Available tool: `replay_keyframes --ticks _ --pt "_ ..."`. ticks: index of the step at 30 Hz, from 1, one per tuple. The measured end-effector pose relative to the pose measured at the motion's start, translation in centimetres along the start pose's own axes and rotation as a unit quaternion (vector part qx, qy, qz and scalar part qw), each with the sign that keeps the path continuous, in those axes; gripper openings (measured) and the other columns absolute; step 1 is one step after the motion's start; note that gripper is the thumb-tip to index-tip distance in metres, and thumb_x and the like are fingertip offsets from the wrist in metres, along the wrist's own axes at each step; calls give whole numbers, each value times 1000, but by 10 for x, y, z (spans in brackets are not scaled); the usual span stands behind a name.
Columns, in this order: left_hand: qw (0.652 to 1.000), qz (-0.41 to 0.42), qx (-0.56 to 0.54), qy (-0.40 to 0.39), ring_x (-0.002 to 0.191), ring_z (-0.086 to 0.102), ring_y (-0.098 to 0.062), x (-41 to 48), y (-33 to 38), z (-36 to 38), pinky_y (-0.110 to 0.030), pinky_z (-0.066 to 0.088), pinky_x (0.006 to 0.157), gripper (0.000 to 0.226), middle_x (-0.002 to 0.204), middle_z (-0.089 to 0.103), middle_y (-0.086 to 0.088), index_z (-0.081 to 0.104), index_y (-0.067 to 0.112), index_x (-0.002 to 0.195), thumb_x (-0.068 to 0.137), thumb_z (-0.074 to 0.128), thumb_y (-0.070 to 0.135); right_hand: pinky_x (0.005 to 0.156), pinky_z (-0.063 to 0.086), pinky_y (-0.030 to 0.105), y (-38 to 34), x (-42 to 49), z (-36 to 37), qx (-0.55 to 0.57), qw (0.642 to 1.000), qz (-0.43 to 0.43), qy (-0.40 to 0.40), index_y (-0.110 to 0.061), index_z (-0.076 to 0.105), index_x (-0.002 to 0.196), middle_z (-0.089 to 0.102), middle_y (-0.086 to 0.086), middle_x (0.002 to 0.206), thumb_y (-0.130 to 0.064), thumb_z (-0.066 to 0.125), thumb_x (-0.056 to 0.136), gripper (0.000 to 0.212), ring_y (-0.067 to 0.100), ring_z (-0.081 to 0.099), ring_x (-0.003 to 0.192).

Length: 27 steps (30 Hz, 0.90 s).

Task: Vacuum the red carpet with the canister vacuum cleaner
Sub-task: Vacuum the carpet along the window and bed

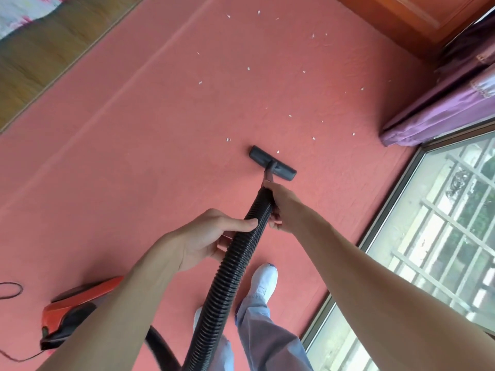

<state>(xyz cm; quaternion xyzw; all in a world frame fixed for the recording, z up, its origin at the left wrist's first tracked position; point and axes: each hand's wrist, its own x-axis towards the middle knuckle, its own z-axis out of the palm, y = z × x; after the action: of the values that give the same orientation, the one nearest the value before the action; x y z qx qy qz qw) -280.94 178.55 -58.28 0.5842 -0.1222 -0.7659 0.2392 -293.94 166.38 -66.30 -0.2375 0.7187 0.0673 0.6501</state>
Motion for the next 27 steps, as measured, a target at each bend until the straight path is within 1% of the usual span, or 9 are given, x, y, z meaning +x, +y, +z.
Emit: replay_keyframes --ticks 2,6,9,11,14,17,20,24,27 --pt "1000 7 -11 -21 75 68 -27 0 1 -5 -41 55 75 29 83 72 -16 77 4 86 88 71 31 54 42 24 3 0 -5 40 998 4 -39 -9 58 93 55 5 74 -49 52 91 40 16 50 60" --pt "999 9 -25 -28 76 68 -28 12 7 -10 -42 53 77 31 85 71 -17 75 1 90 90 69 31 80 49 39 0 15 -6 187 977 18 -98 2 57 115 65 14 108 -46 44 96 53 26 58 101" --pt "999 6 -36 -17 72 67 -25 25 18 -10 -41 56 76 30 82 70 -15 74 0 91 90 70 30 94 49 41 -14 30 -1 251 962 11 -106 3 56 112 69 17 96 -36 47 99 42 27 55 99" --pt "999 4 -38 -9 66 65 -26 38 27 -14 -49 59 82 32 76 68 -14 73 -2 90 90 71 30 89 52 39 -28 39 3 246 966 -9 -77 1 57 109 70 16 92 -34 47 99 38 27 59 96" --pt "998 -6 -52 17 64 63 -32 55 39 -23 -58 59 81 37 71 63 -15 71 -6 91 86 75 30 75 56 41 -49 56 10 219 974 -51 -6 -2 58 105 67 20 103 -27 50 98 27 31 65 89" --pt "999 -12 -45 0 67 63 -33 60 50 -30 -63 57 82 37 72 64 -15 71 -6 92 86 77 30 90 55 49 -61 62 11 212 972 -92 28 -5 56 93 66 21 103 -19 58 94 14 36 67 96" --pt "998 -14 -25 -54 63 63 -29 51 59 -39 -52 60 75 33 72 64 -14 72 -2 83 88 73 31 89 55 46 -56 50 6 223 970 -98 0 0 59 104 66 21 101 -20 64 91 25 33 65 89" --pt "994 -15 -20 -103 64 66 -31 35 67 -43 -37 58 59 33 75 65 -18 71 -2 77 88 71 29 71 51 39 -42 38 -1 245 963 -101 -41 5 61 118 62 20 96 -25 69 88 42 29 59 81" --pt "996 -22 -36 -85 64 66 -32 39 66 -37 -43 59 67 31 72 66 -15 72 0 77 89 72 28 75 50 40 -45 44 4 255 962 -91 -17 6 59 117 62 21 97 -22 67 88 41 30 59 84"
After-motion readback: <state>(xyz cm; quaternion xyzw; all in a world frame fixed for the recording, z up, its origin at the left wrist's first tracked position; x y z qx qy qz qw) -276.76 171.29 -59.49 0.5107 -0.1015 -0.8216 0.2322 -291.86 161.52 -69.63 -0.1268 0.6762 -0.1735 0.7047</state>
